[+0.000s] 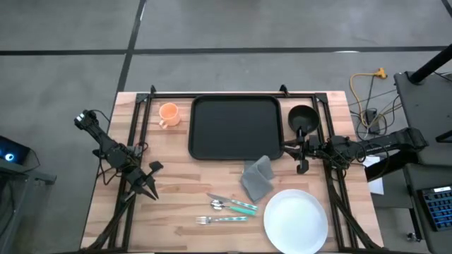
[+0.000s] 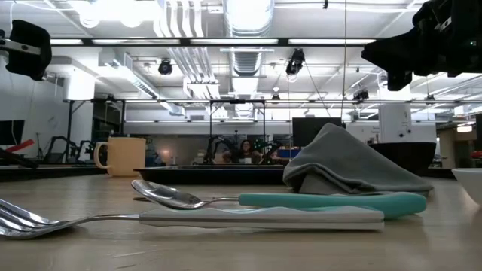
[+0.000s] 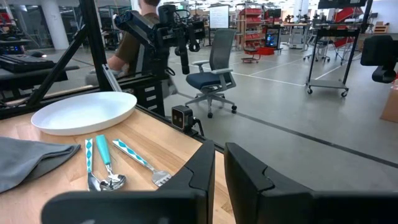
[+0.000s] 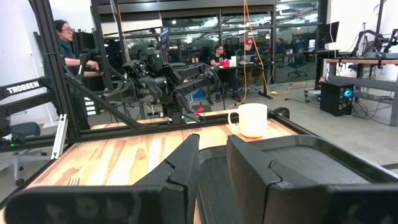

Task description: Set up tray

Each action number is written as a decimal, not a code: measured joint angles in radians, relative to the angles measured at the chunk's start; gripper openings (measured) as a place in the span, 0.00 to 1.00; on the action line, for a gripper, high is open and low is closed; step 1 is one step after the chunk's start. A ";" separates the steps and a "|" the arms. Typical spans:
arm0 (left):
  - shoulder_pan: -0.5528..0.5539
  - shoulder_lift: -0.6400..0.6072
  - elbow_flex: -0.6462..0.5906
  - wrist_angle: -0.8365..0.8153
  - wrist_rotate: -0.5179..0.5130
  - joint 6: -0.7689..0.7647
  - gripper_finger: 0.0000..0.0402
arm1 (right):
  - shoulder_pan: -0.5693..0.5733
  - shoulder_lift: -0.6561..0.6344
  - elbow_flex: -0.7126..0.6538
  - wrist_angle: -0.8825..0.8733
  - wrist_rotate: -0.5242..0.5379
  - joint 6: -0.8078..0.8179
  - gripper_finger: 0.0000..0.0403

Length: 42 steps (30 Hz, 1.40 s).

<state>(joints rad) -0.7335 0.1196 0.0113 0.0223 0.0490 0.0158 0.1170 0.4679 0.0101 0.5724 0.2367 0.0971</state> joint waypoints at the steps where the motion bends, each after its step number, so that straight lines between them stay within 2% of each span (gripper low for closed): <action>1: 0.000 0.000 0.000 0.000 0.000 0.000 0.05 | 0.000 0.000 0.000 0.000 0.000 0.000 0.17; 42: 0.000 0.000 0.000 0.000 0.000 0.000 0.05 | 0.000 0.000 0.000 0.000 0.000 0.000 0.19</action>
<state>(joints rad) -0.7336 0.1194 0.0113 0.0221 0.0486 0.0160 0.1170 0.4683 0.0097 0.5726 0.2370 0.0971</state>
